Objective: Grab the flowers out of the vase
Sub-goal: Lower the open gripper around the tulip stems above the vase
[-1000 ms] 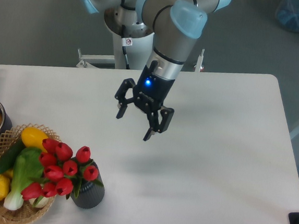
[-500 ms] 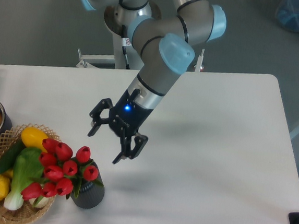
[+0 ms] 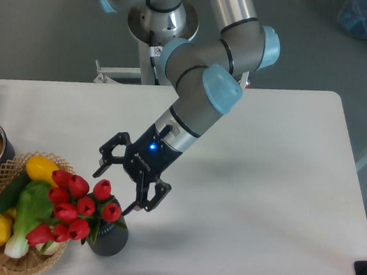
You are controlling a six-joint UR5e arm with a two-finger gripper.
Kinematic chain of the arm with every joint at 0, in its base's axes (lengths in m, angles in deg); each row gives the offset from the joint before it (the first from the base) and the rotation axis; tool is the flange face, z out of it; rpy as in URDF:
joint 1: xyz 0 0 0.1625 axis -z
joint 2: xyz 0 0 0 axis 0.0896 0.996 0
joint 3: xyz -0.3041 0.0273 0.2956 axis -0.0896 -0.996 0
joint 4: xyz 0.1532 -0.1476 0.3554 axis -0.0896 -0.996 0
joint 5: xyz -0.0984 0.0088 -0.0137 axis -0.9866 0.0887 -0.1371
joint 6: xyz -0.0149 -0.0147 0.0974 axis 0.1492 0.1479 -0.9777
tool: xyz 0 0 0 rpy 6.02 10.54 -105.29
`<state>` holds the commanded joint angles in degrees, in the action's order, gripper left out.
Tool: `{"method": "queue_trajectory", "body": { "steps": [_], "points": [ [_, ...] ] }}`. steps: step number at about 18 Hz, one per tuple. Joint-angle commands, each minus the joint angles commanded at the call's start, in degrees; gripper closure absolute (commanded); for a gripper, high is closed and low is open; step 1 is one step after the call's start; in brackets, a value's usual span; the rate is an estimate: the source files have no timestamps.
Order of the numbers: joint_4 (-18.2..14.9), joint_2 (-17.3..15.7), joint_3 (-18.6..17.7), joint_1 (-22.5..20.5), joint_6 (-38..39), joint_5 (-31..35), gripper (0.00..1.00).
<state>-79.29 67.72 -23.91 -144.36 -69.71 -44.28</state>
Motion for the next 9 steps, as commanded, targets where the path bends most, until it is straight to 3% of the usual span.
{"method": "queue_trajectory", "body": {
  "steps": [9],
  "points": [
    [0.09,1.67,0.44,0.61,-0.26,-4.75,0.00]
  ]
}}
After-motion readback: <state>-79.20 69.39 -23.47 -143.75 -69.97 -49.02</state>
